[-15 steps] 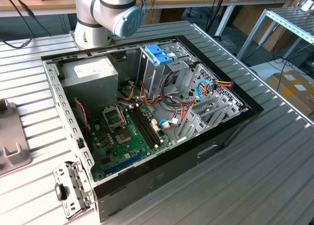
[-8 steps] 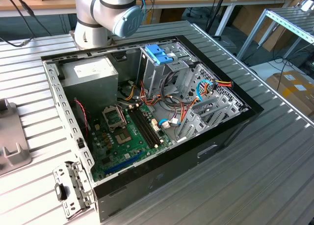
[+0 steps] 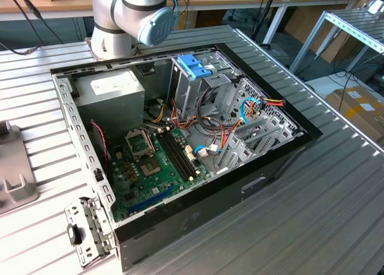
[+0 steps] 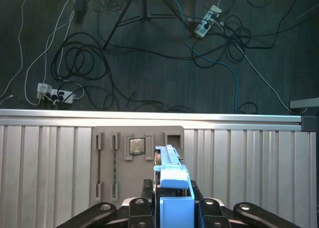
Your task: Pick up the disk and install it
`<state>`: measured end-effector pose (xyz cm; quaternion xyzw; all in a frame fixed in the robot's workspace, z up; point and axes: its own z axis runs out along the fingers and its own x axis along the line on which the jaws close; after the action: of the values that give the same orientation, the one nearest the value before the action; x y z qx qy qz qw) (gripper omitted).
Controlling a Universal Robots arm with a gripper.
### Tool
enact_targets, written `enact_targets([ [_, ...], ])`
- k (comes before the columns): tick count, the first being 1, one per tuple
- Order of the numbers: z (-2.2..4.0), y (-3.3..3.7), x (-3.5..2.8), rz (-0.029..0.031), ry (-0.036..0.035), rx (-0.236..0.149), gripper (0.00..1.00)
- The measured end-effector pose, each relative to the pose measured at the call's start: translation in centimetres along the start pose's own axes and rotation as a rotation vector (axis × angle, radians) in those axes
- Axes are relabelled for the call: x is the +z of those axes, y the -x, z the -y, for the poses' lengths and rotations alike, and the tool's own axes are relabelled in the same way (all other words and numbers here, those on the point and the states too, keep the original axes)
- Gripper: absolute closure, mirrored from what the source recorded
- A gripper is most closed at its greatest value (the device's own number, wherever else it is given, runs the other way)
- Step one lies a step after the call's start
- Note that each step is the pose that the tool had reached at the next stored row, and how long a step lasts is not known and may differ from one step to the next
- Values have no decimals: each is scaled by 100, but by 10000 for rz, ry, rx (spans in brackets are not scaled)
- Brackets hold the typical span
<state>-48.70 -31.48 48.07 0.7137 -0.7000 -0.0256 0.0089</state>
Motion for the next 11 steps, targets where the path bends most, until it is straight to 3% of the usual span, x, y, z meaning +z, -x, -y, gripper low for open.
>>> enact_targets([
  [11,-5,3,-120,-1,1,0,63],
])
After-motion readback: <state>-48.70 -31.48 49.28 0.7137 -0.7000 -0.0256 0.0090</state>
